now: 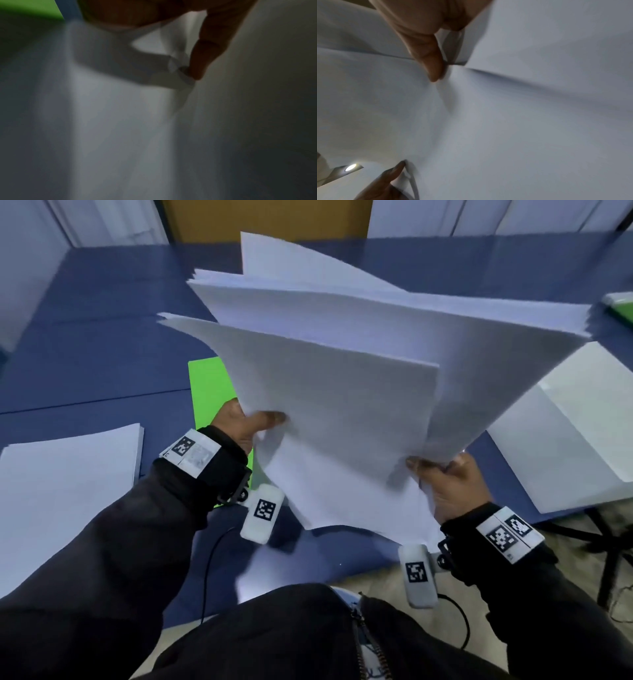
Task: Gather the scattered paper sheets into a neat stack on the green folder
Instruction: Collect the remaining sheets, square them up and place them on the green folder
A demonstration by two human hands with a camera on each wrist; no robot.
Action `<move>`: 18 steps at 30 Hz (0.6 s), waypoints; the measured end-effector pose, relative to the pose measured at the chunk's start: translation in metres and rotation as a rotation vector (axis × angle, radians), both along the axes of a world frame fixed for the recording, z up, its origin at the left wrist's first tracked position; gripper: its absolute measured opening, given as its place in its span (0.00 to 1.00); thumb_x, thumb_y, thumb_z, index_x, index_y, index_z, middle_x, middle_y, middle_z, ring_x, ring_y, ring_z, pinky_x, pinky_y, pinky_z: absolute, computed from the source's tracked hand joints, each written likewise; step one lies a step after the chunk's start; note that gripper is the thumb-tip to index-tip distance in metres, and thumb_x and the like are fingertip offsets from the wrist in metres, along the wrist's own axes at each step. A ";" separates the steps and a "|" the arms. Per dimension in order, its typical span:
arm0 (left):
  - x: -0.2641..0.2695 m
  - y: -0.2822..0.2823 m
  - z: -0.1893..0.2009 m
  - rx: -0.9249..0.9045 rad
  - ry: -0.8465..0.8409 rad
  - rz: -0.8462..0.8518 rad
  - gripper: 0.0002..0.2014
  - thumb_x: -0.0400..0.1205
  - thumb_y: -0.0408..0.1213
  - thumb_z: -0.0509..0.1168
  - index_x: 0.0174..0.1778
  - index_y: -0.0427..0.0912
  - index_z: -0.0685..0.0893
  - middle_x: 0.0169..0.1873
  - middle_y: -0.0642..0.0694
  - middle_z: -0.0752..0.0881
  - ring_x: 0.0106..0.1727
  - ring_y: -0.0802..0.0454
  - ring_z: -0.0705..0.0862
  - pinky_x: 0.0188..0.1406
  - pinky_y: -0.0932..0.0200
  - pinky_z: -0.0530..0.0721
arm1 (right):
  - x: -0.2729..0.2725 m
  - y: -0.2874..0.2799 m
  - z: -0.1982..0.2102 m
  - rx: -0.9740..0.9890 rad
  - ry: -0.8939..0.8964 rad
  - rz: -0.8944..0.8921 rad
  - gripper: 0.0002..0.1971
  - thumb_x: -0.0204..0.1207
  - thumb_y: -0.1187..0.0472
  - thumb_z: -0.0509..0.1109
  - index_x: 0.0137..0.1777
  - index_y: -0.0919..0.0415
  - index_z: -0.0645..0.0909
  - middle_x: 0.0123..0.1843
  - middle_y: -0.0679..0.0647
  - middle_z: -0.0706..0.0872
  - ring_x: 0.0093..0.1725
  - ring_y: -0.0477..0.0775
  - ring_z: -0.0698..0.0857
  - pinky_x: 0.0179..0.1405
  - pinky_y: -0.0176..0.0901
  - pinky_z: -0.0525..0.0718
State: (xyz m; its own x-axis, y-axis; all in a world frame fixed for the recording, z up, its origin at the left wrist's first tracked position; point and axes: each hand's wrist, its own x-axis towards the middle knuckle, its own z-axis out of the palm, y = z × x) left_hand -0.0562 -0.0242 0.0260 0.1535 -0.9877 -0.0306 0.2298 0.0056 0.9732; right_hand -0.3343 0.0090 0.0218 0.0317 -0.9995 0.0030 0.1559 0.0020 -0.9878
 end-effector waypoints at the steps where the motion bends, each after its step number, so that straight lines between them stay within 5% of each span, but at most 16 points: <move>1: 0.000 0.003 0.004 -0.018 -0.021 0.018 0.14 0.56 0.27 0.74 0.33 0.50 0.92 0.31 0.56 0.91 0.36 0.59 0.89 0.47 0.63 0.87 | 0.001 0.001 0.002 -0.012 0.003 -0.002 0.07 0.61 0.58 0.81 0.37 0.59 0.90 0.37 0.49 0.89 0.40 0.50 0.87 0.47 0.40 0.84; 3: -0.002 0.009 0.010 -0.068 -0.069 0.048 0.14 0.58 0.30 0.75 0.33 0.54 0.92 0.32 0.57 0.91 0.38 0.60 0.89 0.52 0.60 0.86 | 0.002 0.003 0.009 -0.049 0.115 -0.040 0.05 0.68 0.71 0.75 0.41 0.63 0.88 0.34 0.44 0.91 0.36 0.44 0.89 0.41 0.33 0.84; 5: -0.004 0.016 0.015 -0.108 -0.092 0.061 0.12 0.56 0.39 0.75 0.34 0.56 0.92 0.32 0.59 0.91 0.38 0.61 0.88 0.51 0.61 0.86 | 0.004 0.004 0.014 -0.104 0.201 -0.079 0.07 0.68 0.72 0.75 0.46 0.67 0.86 0.34 0.41 0.90 0.36 0.41 0.88 0.41 0.31 0.82; 9: -0.007 0.032 0.014 -0.145 -0.074 0.017 0.13 0.52 0.44 0.77 0.32 0.55 0.92 0.31 0.60 0.90 0.36 0.64 0.88 0.42 0.68 0.84 | 0.009 0.008 0.014 -0.097 0.125 -0.128 0.14 0.66 0.75 0.75 0.31 0.54 0.89 0.30 0.41 0.90 0.35 0.40 0.88 0.41 0.34 0.84; 12: -0.004 0.039 0.009 -0.141 -0.059 -0.051 0.24 0.45 0.55 0.83 0.35 0.55 0.92 0.32 0.59 0.91 0.37 0.65 0.88 0.40 0.70 0.84 | 0.013 0.011 0.013 -0.111 0.108 -0.068 0.21 0.64 0.79 0.74 0.32 0.47 0.90 0.30 0.42 0.90 0.34 0.41 0.88 0.39 0.33 0.85; 18: -0.016 0.037 0.019 -0.163 0.018 0.006 0.11 0.51 0.38 0.71 0.28 0.52 0.91 0.27 0.58 0.89 0.33 0.63 0.87 0.40 0.68 0.84 | 0.019 0.010 0.023 -0.160 0.086 -0.087 0.17 0.64 0.81 0.74 0.32 0.56 0.85 0.29 0.40 0.89 0.32 0.39 0.87 0.37 0.29 0.83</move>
